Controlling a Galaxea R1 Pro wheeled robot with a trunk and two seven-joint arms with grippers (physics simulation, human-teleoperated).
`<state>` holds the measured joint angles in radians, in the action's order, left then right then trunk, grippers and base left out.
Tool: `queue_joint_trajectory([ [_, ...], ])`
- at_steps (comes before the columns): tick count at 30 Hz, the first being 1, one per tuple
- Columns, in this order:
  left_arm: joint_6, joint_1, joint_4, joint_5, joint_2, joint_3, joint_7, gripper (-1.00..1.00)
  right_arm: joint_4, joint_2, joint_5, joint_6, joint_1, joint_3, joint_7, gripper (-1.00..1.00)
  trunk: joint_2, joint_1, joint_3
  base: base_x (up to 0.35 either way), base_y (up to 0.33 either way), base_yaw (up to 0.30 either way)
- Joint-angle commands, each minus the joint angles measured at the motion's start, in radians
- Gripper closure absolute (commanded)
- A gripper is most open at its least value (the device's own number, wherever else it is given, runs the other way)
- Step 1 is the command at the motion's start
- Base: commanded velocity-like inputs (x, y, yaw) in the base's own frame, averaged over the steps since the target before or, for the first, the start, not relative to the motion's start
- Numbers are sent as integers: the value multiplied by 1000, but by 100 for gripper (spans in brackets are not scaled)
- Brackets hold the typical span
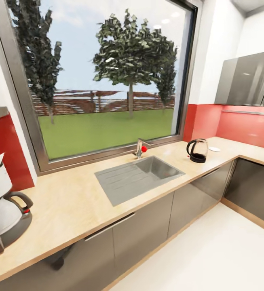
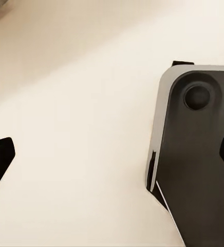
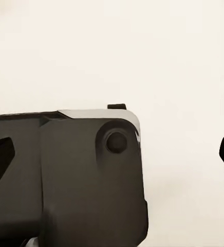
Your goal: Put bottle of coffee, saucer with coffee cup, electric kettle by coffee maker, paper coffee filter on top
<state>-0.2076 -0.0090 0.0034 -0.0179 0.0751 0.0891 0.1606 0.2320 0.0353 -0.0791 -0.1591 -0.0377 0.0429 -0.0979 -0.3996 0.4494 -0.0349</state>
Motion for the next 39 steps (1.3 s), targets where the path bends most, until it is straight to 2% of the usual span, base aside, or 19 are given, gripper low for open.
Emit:
queue_joint_trajectory([
  [1, -4, 0, 1, -2, 0, 8, 0, -100, 1, 0, -8, -2, -1, 5, -3, -100, 0, 1, 0, 239, -200, -300],
  [24, -2, 0, 1, -2, -1, 8, 1, -100, 1, 0, -8, -2, -1, 6, -3, -100, 0, 1, 0, 242, -198, -300],
  [28, -3, 0, 1, -4, -19, 8, 1, -100, 1, 0, -8, -2, -1, 6, -3, -100, 0, 1, 0, 242, -198, -300],
  [39, -6, 0, 1, -4, -30, 6, -1, -100, 4, 0, -8, -2, -1, 6, -3, -100, 0, 1, 0, 242, -198, -300],
])
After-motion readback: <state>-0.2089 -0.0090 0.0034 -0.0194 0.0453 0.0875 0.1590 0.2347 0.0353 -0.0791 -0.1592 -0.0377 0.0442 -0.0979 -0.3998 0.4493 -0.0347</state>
